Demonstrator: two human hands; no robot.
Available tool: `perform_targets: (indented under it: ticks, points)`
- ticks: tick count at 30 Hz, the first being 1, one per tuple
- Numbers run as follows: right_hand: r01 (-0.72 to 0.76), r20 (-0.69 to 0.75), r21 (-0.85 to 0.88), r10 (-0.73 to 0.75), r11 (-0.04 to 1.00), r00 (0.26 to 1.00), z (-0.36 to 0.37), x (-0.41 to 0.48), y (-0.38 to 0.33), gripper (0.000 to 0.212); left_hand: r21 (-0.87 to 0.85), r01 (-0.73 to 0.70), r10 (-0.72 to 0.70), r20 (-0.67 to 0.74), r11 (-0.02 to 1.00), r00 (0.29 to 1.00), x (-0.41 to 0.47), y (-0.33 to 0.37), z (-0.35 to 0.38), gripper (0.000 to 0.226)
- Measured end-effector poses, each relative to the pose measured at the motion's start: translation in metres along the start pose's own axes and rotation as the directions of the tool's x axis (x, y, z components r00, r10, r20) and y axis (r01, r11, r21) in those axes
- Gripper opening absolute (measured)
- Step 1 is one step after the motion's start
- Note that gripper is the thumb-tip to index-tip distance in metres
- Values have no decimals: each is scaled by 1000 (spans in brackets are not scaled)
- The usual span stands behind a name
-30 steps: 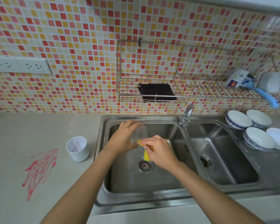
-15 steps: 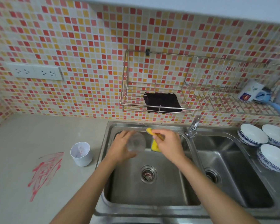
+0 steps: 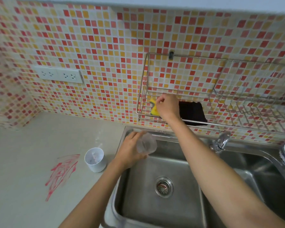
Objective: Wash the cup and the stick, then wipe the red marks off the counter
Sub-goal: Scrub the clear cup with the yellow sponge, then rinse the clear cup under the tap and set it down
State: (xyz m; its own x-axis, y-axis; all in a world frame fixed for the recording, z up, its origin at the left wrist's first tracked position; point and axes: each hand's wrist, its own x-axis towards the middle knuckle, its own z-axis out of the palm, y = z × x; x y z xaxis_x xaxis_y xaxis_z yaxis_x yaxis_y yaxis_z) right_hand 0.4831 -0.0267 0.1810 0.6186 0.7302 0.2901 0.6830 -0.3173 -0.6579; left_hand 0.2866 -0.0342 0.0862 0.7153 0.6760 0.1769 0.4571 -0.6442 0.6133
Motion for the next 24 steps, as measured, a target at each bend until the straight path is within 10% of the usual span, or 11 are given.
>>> perform_targets:
  ticks: [12, 20, 24]
  points:
    - [4, 76, -95, 3, 995, 997, -2, -7, -2, 36, -41, 9, -9, -2, 999, 1000, 6, 2, 12, 89]
    - [326, -376, 171, -245, 930, 894, -52, -125, 67, 19, -102, 17, -13, 42, 995, 999, 10, 29, 47, 83]
    - [-7, -289, 171, 57, 985, 956, -71, -178, 173, 22, -213, 46, -18, 134, 976, 991, 14, 57, 84, 79]
